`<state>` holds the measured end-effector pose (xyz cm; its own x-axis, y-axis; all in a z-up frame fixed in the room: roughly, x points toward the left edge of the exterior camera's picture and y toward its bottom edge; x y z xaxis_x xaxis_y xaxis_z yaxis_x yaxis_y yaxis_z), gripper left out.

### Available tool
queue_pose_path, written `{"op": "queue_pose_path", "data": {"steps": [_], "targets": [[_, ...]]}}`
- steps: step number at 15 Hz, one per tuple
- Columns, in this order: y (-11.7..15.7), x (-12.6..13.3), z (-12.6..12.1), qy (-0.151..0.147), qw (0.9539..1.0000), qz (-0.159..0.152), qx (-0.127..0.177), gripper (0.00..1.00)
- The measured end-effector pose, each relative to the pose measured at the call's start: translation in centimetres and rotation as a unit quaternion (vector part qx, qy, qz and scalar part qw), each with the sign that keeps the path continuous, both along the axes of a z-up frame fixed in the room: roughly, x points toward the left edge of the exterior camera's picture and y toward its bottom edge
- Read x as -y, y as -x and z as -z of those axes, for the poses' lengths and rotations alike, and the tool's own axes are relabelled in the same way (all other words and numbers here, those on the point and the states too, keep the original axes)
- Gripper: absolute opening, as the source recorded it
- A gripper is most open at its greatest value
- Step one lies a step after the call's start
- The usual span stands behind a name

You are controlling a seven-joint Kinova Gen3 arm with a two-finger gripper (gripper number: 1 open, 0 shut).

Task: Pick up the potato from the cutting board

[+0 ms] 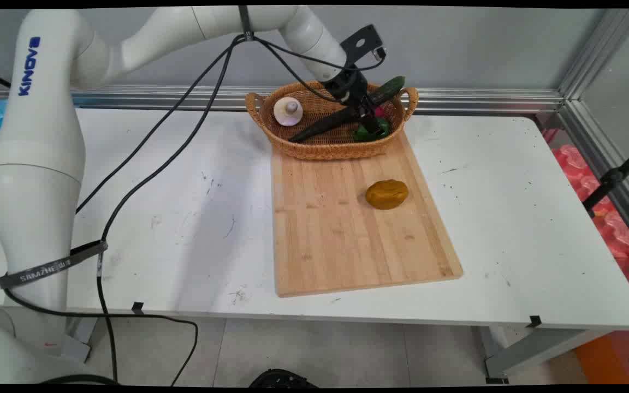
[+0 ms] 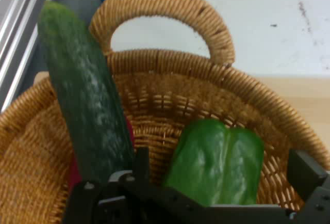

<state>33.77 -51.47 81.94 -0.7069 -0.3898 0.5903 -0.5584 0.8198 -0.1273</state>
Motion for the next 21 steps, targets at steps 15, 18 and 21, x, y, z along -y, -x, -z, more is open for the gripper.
{"op": "queue_pose_path", "data": {"steps": [15, 18, 21], "targets": [[8.2, -7.9, -8.7, -0.008, 0.9999, -0.011, -0.005, 1.0], [9.2, -10.8, -9.0, -0.024, 0.9996, -0.009, 0.007, 1.0], [9.5, -13.3, -8.5, -0.038, 0.9989, -0.009, 0.024, 1.0]]}}
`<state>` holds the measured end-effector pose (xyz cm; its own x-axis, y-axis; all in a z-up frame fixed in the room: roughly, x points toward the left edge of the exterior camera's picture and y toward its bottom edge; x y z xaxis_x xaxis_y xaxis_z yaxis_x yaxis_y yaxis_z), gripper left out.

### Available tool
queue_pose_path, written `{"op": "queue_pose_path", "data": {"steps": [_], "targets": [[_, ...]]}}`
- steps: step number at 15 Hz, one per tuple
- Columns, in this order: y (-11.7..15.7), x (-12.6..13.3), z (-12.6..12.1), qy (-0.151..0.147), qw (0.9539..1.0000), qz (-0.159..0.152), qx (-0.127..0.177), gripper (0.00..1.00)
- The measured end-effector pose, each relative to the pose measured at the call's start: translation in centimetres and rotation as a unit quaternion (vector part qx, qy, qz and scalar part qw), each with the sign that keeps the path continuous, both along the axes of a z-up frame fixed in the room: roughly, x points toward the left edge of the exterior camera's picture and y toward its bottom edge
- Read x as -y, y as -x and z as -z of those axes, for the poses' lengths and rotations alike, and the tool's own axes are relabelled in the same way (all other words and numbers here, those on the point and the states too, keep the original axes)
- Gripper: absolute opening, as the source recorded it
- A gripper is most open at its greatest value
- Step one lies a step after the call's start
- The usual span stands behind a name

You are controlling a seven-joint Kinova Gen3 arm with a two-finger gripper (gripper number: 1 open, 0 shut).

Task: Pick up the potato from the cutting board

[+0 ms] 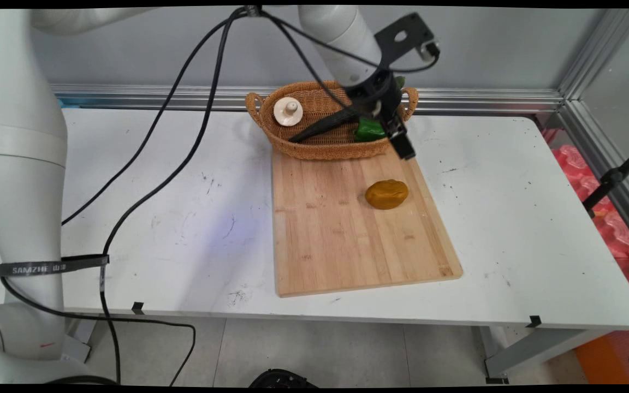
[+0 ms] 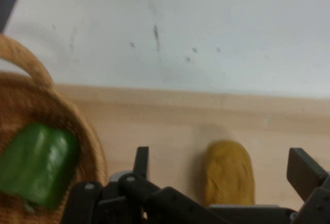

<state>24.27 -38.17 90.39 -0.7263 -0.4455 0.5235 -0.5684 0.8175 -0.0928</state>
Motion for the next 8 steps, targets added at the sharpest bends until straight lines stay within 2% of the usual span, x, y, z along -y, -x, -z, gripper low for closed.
{"op": "queue_pose_path", "data": {"steps": [4, 8], "targets": [[0.1, -2.6, 1.6, -0.016, 0.9997, -0.004, 0.019, 1.0], [0.0, -3.7, 3.3, -0.026, 0.9993, -0.008, 0.026, 1.0]]}}
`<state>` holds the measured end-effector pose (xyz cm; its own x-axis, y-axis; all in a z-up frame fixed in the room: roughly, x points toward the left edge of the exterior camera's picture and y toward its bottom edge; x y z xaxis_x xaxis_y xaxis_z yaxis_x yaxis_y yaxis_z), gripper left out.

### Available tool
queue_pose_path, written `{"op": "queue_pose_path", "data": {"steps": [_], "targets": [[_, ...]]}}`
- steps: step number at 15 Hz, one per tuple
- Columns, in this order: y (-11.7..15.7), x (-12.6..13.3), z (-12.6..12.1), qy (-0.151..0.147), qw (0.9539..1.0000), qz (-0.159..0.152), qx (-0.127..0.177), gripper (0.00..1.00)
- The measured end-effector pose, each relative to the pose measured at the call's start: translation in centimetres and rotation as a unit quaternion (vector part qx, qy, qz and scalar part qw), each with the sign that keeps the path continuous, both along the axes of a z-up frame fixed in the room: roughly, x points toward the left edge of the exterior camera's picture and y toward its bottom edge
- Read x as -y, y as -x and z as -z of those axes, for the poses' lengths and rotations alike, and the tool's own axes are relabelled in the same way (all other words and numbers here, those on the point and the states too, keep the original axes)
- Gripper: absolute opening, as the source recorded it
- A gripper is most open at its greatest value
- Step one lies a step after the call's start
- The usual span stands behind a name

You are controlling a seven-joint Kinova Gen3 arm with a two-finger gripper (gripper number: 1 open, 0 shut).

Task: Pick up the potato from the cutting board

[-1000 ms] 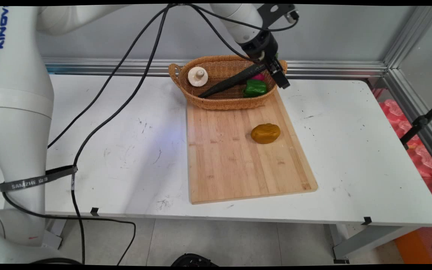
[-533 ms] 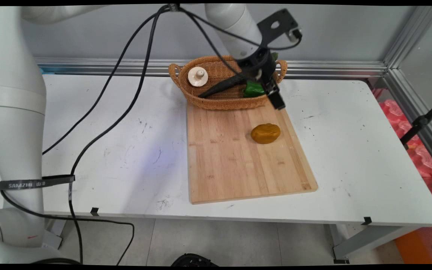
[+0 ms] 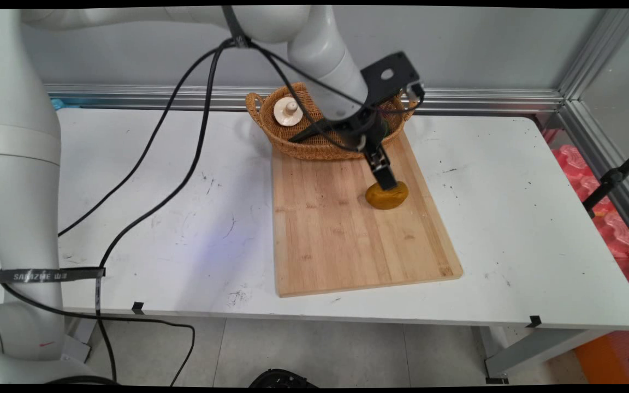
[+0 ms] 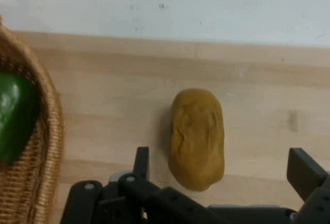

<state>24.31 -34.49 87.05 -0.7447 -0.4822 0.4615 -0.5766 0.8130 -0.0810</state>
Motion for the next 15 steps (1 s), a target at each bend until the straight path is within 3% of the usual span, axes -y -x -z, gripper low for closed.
{"op": "queue_pose_path", "data": {"steps": [7, 15], "targets": [[-0.1, 0.9, 4.3, 0.005, 0.9999, 0.011, 0.002, 1.0], [0.6, 2.3, 7.3, 0.01, 0.9998, 0.011, -0.014, 1.0]]}}
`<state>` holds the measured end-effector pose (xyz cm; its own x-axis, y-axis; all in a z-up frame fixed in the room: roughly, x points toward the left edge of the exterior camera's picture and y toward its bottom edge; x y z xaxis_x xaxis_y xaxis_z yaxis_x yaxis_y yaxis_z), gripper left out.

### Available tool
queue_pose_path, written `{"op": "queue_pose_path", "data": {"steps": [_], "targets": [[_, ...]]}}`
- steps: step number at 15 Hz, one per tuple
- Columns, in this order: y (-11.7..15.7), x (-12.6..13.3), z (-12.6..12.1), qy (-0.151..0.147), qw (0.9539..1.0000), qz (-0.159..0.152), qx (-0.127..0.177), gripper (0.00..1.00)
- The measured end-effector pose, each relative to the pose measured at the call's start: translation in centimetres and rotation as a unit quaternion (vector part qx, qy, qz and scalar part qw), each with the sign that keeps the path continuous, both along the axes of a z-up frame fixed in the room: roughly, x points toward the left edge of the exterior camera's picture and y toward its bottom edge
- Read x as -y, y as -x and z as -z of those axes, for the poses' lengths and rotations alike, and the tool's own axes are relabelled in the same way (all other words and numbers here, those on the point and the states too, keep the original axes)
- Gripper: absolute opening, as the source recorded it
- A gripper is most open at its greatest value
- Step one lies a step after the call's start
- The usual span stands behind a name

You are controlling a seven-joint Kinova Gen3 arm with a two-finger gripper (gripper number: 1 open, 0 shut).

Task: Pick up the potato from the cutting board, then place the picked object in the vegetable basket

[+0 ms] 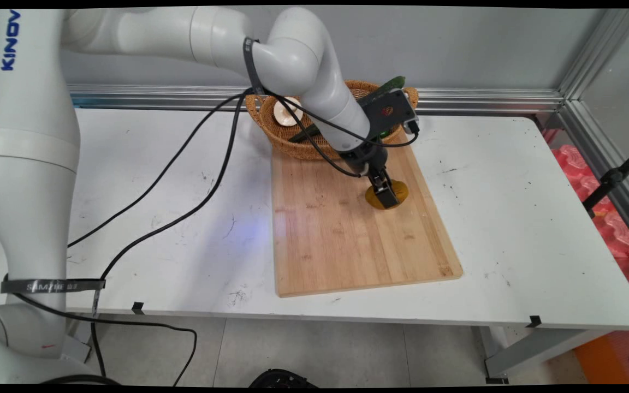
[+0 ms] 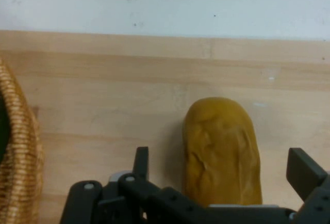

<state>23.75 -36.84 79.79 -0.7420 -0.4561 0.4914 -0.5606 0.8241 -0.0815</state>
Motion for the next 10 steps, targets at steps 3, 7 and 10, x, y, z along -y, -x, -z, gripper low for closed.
{"op": "queue_pose_path", "data": {"steps": [3, 7, 10], "targets": [[0.2, 0.2, 0.9, -0.001, 1.0, 0.001, -0.005, 0.0], [0.3, 0.2, 1.5, -0.005, 0.9999, 0.005, -0.009, 0.0], [0.3, 0.0, 1.1, -0.008, 0.9999, 0.008, -0.012, 0.0]]}}
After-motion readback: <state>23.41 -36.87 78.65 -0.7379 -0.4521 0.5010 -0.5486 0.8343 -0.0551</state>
